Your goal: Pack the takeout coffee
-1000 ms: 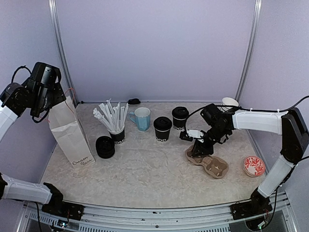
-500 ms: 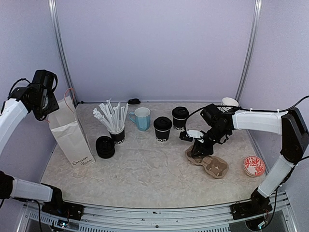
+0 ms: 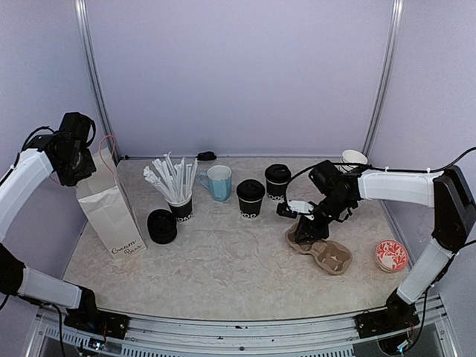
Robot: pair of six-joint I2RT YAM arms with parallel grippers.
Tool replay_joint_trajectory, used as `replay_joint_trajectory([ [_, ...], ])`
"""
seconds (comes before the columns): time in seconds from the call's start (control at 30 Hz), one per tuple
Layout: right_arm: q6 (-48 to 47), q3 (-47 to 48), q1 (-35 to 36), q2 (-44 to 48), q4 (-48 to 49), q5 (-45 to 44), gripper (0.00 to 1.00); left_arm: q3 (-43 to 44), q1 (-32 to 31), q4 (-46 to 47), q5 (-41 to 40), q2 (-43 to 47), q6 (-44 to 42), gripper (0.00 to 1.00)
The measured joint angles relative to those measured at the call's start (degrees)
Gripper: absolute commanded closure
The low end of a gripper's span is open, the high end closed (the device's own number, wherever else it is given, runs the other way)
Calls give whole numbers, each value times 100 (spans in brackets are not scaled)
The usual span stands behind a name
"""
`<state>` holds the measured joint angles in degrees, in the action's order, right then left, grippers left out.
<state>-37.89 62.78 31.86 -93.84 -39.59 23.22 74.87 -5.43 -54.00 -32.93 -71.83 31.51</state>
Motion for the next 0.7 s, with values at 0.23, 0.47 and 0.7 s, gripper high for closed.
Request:
replay_joint_trajectory([
  [0.23, -2, 4, 0, 0, -22, 0, 75, 20, 22, -9, 129, 0, -39, 99],
  [0.47, -2, 17, 0, 0, -107, -2, 75, 916, -17, -240, 448, 15, -52, 100],
  [0.7, 0, 125, 0, -2, -195, 2, 75, 2212, -800, -155, 120, 258, -133, 100],
])
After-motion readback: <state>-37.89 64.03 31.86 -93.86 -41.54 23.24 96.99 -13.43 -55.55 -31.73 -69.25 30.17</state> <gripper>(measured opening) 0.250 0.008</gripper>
